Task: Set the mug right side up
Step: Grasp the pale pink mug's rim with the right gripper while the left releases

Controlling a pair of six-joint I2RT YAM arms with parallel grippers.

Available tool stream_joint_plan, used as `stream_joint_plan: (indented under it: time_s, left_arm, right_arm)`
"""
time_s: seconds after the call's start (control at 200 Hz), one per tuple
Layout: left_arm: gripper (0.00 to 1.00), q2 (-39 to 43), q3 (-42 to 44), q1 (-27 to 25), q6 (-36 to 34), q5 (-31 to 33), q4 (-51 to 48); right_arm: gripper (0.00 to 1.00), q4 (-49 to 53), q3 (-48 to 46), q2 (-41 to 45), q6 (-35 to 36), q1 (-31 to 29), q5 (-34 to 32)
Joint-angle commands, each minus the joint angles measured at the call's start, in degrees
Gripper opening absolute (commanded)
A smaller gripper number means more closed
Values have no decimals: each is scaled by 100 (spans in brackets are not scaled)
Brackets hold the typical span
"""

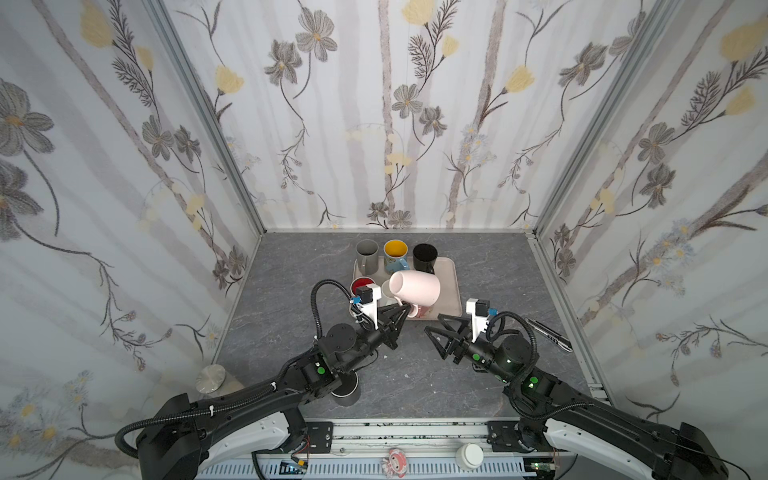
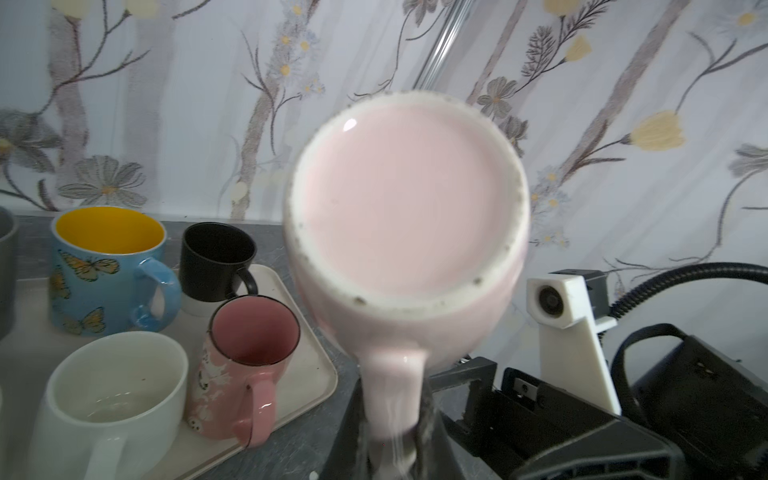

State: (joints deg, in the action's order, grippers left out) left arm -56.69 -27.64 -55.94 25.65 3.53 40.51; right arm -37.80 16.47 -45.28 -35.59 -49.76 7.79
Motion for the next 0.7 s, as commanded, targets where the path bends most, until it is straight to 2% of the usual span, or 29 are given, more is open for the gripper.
stream_joint_plan:
  time_s: [0.0, 0.37, 0.694]
  left_arm:
    - [0, -22, 63, 6, 283, -467, 1539]
    - [0, -296, 100, 5, 623, -1033, 2263]
    - [0, -386, 66, -1, 698, -1124, 2324]
  right_arm:
    - [84, -1278, 55, -165, -237, -8, 568]
    - [72, -2379, 150, -592, -519, -8, 756]
    - [40, -2787, 258, -863, -736, -8, 864]
